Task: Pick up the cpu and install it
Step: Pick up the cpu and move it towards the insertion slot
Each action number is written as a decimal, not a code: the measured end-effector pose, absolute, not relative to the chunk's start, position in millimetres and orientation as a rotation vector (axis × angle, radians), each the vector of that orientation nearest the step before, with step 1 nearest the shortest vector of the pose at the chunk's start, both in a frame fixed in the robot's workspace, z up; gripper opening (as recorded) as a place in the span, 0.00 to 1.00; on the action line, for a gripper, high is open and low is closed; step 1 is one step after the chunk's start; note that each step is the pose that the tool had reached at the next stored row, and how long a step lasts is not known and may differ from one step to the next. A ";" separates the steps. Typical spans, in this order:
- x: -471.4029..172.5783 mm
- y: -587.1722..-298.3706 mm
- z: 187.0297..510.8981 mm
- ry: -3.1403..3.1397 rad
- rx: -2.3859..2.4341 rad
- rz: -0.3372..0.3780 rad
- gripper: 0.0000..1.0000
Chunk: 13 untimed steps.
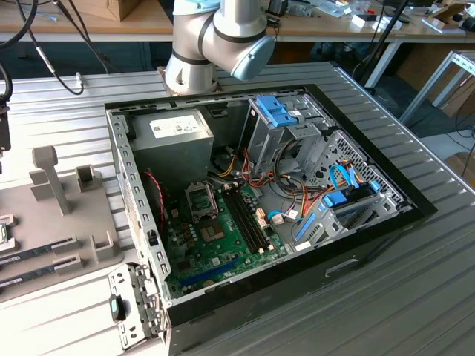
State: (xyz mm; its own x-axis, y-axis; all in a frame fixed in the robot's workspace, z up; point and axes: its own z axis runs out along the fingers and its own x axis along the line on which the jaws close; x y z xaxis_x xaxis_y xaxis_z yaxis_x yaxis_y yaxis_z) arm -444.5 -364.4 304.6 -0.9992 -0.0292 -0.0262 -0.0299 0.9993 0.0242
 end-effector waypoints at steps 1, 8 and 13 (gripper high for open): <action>-444.5 -364.1 304.4 3.115 -0.046 0.038 0.60; -444.5 -362.0 303.1 3.115 -0.046 0.038 0.60; -444.5 -361.0 302.3 3.115 -0.046 0.038 0.60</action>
